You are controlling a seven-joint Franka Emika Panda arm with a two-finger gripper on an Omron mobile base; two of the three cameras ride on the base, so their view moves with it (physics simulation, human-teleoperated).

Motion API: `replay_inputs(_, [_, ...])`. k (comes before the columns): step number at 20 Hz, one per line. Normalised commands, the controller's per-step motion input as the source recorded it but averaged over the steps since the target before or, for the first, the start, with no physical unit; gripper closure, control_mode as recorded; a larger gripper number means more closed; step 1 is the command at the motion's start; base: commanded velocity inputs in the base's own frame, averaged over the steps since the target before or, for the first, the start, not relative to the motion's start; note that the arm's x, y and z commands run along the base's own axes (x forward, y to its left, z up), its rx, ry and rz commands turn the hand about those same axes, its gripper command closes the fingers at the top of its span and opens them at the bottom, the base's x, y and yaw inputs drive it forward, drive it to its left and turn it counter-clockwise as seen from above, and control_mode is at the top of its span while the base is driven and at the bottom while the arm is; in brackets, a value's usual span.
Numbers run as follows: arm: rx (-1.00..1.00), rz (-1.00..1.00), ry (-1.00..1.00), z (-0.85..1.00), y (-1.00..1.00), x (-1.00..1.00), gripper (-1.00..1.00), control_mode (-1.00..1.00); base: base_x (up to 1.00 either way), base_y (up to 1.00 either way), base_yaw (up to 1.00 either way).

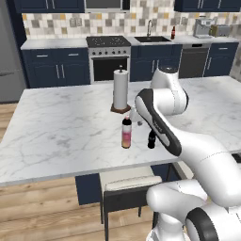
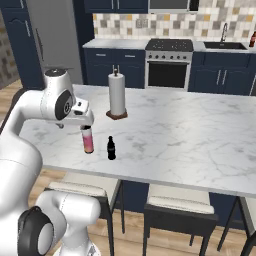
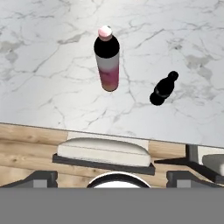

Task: Place the large bottle from the dining counter next to the other large bottle outside the sink, and place the small bottle from the dining counter next to the other small bottle inside the sink.

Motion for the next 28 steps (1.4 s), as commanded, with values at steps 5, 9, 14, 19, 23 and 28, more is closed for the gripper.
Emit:
replay_inputs(5, [0.0, 0.0, -0.01, -0.26, 0.06, 0.0, -1.0, -1.0, 0.0, 0.0, 0.0])
replay_inputs(9, [0.0, 0.0, -0.03, -0.17, 0.02, 0.0, -1.0, -1.0, 0.0, 0.0, 0.0])
replay_inputs(14, [0.0, 0.0, -0.02, -0.11, 0.01, 0.04, -1.0, -1.0, 0.0, 0.0, 0.0])
replay_inputs(19, [0.0, 0.0, -0.02, -0.06, 0.04, 0.11, -1.0, -1.0, 0.0, 0.0, 0.0])
replay_inputs(23, [0.0, 0.0, -0.02, -0.04, 0.07, 0.21, -1.0, -1.0, 0.0, 0.0, 0.0])
replay_inputs(28, [0.0, 0.0, -0.04, -0.01, 0.07, 0.25, -1.0, -1.0, 0.0, 0.0, 0.0])
